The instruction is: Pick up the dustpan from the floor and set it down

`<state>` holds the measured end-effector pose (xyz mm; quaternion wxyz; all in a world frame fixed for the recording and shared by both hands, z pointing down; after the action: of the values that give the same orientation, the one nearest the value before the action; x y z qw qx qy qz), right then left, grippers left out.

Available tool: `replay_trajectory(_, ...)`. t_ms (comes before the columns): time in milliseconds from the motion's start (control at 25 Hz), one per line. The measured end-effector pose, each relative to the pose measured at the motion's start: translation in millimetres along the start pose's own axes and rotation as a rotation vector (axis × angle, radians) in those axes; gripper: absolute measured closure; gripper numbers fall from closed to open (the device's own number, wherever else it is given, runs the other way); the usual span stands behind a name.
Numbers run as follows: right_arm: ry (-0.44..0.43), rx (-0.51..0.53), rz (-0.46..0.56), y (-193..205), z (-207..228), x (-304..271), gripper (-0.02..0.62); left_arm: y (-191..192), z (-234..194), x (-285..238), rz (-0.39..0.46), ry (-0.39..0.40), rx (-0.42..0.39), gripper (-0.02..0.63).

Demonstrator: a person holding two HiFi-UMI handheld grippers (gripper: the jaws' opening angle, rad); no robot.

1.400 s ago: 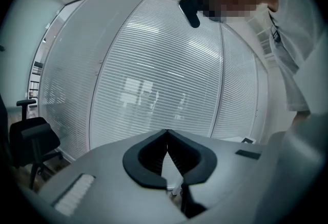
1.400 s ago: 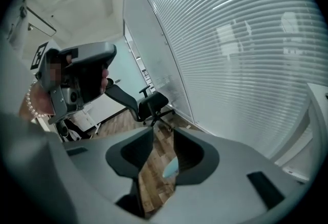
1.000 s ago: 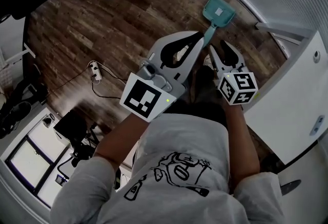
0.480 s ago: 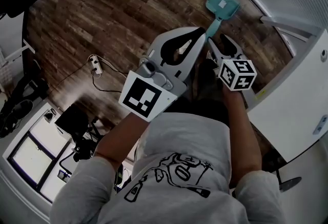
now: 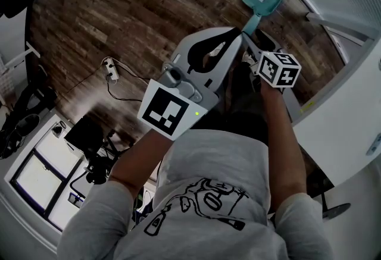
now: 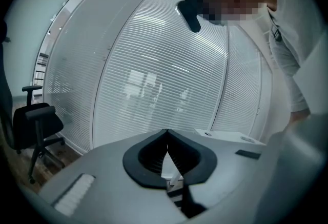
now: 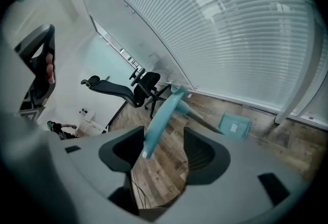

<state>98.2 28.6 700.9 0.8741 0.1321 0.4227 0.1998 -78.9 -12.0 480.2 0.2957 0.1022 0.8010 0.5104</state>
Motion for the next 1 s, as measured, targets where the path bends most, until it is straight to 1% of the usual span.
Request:
replay_trajectory(120, -0.032, -0.020, 0.006, -1.6, -0.1, -7.5, 0.382, 2.7, -2.9, -0.6, -0.007, -0.003, 0.007, 0.604)
replay_trajectory(480, -0.111, -0.047, 0.021, -9.3, -2.0, -18.5, 0.382, 10.0, -8.1, 0.6, -0.023, -0.013, 0.015, 0.604)
replay_trajectory(960, -0.142, -0.094, 0.059, -8.2, -2.9, -22.5, 0.385, 17.4, -7.0, 3.8, -0.036, -0.022, 0.019, 0.604)
replay_trajectory(1000, -0.139, -0.090, 0.060, -9.2, -3.6, -22.0, 0.405, 17.2, -7.3, 4.0, -0.037, -0.022, 0.019, 0.604)
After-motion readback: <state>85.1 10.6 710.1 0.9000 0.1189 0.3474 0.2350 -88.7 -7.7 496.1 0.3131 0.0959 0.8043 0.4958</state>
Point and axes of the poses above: the fingertips, and each gripper's own axes: x backward along the fingers, z to its right, y out of its underside, the point moved 10 cm from there along x, backward along the fingers, and after that the axes turned 7 degrees about -z, right-handed, at the moved point
